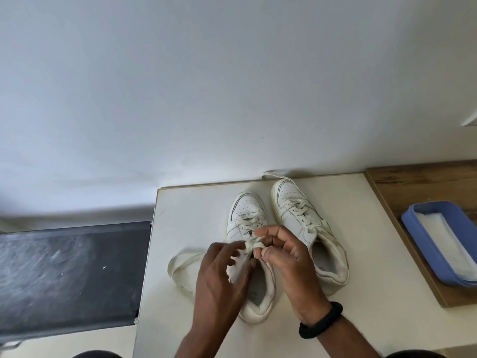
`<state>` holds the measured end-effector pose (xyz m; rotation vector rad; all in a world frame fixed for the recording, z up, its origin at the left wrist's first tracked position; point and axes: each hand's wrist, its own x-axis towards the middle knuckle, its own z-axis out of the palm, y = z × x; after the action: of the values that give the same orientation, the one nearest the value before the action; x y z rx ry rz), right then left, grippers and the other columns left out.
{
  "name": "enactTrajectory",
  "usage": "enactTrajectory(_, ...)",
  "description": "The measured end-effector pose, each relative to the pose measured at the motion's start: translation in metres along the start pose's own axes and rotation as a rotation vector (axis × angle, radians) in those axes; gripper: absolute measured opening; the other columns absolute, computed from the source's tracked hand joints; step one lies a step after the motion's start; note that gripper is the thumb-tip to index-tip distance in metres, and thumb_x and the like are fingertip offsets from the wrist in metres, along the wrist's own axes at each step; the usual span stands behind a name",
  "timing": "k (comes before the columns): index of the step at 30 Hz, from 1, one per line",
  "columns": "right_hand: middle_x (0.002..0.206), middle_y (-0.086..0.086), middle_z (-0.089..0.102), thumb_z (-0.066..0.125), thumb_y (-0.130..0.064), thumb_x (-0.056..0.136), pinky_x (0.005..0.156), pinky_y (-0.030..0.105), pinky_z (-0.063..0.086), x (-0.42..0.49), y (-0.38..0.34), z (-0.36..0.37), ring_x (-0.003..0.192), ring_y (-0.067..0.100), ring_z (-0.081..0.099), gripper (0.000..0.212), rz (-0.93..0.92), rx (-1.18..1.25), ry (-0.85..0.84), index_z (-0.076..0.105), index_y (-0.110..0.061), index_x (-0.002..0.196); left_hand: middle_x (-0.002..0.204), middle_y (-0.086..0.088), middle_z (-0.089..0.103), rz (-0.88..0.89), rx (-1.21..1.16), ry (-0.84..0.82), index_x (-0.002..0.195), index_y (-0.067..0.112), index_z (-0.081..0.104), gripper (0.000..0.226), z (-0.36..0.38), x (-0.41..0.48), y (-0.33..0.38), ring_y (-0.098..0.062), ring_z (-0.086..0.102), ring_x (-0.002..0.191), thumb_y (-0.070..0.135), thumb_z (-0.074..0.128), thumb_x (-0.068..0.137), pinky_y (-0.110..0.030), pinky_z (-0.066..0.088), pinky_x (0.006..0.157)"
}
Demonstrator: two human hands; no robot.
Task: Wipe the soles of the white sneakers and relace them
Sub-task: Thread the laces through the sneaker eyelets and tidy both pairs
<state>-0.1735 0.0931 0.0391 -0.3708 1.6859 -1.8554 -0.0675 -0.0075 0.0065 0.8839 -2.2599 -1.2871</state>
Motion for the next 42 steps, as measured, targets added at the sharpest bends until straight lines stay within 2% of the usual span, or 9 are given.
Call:
enactTrajectory(6,0.088,0.007,0.064,0.072,-0.019,0.069,0.083,0.032,0.05,0.004,-0.017,-0.016,0.084,0.023,0.062,0.032,-0.024,0.184,-0.049,0.073,-0.014,0.101,0.104,0.0,0.077,-0.307,-0.631,-0.151,0.09,0.013,0.076,0.021,-0.032,0.019,0.01,-0.012,0.068,0.098,0.032,0.07,0.09,-0.037,0.051,0.089)
enactTrajectory(15,0.091,0.026,0.067,0.054,-0.008,0.085,0.064,0.03,0.042,-0.005,-0.029,-0.012,0.069,0.029,0.048,0.037,-0.06,0.169,-0.25,0.061,-0.009,0.122,0.116,0.017,0.061,0.024,-0.122,-0.211,0.103,0.036,0.077,0.032,-0.011,0.009,0.012,-0.006,0.057,0.118,0.062,0.062,0.091,-0.027,0.049,0.089)
enactTrajectory(19,0.087,0.02,0.069,0.055,-0.013,0.083,0.052,0.024,0.036,0.001,-0.042,-0.025,0.06,0.022,0.047,0.036,-0.081,0.223,-0.088,0.062,-0.011,0.118,0.093,-0.002,0.072,-0.26,-0.694,-0.134,0.076,0.014,0.074,0.022,-0.039,0.022,0.023,-0.013,0.068,0.098,0.03,0.071,0.091,-0.037,0.048,0.091)
enactTrajectory(23,0.071,0.004,0.054,0.054,-0.011,0.081,0.051,0.022,0.039,0.011,-0.057,-0.053,0.061,0.014,0.049,0.035,-0.083,0.455,0.102,0.064,-0.01,0.114,0.057,0.003,0.043,-0.452,-1.212,0.054,0.063,0.022,0.054,0.032,-0.069,0.039,0.022,-0.018,0.061,0.068,0.022,0.052,0.096,-0.041,0.046,0.084)
enactTrajectory(28,0.061,-0.004,0.049,0.043,-0.01,0.093,0.047,0.019,0.036,0.017,-0.068,-0.09,0.05,0.01,0.044,0.026,-0.138,0.484,0.266,0.064,-0.015,0.105,0.052,0.011,0.037,-0.516,-1.398,0.341,0.068,0.025,0.055,0.034,-0.116,0.054,-0.014,-0.006,0.049,0.055,0.024,0.052,0.101,-0.023,0.051,0.073)
enactTrajectory(34,0.091,0.002,0.066,0.047,-0.012,0.091,0.076,0.029,0.057,0.018,-0.063,-0.095,0.089,0.021,0.067,0.024,-0.277,0.335,0.393,0.064,-0.019,0.106,0.101,-0.001,0.059,-0.88,-0.881,0.676,0.105,0.017,0.061,0.013,-0.131,0.06,-0.059,-0.017,0.061,0.1,0.029,0.061,0.099,-0.04,0.047,0.107)
enactTrajectory(37,0.133,0.003,0.058,0.061,-0.01,0.088,0.091,0.029,0.055,0.016,-0.052,-0.083,0.124,0.026,0.057,0.03,-0.389,-0.459,0.467,0.065,-0.024,0.115,0.151,-0.023,0.041,-0.859,-0.328,0.582,0.148,0.002,0.035,0.098,-0.107,0.057,-0.054,-0.039,0.044,0.138,0.053,0.074,0.074,-0.054,0.038,0.118)
enactTrajectory(39,0.153,0.009,0.038,0.068,-0.008,0.084,0.1,0.042,0.05,0.014,-0.042,-0.072,0.138,0.028,0.044,0.042,-0.477,-1.054,0.479,0.063,-0.017,0.125,0.164,-0.031,0.017,-0.717,-0.108,0.499,0.158,-0.003,0.013,0.105,-0.085,0.053,-0.036,-0.047,0.024,0.15,0.044,0.073,0.085,-0.058,0.025,0.123)
enactTrajectory(42,0.165,0.018,0.01,0.072,-0.01,0.081,0.112,0.055,0.038,0.014,-0.037,-0.063,0.152,0.035,0.02,0.061,-0.516,-1.254,0.52,0.054,-0.014,0.139,0.171,-0.021,-0.013,-0.47,0.126,0.476,0.163,0.004,-0.009,0.102,-0.059,0.043,-0.017,-0.045,0.0,0.157,0.031,0.065,0.099,-0.069,0.017,0.119)
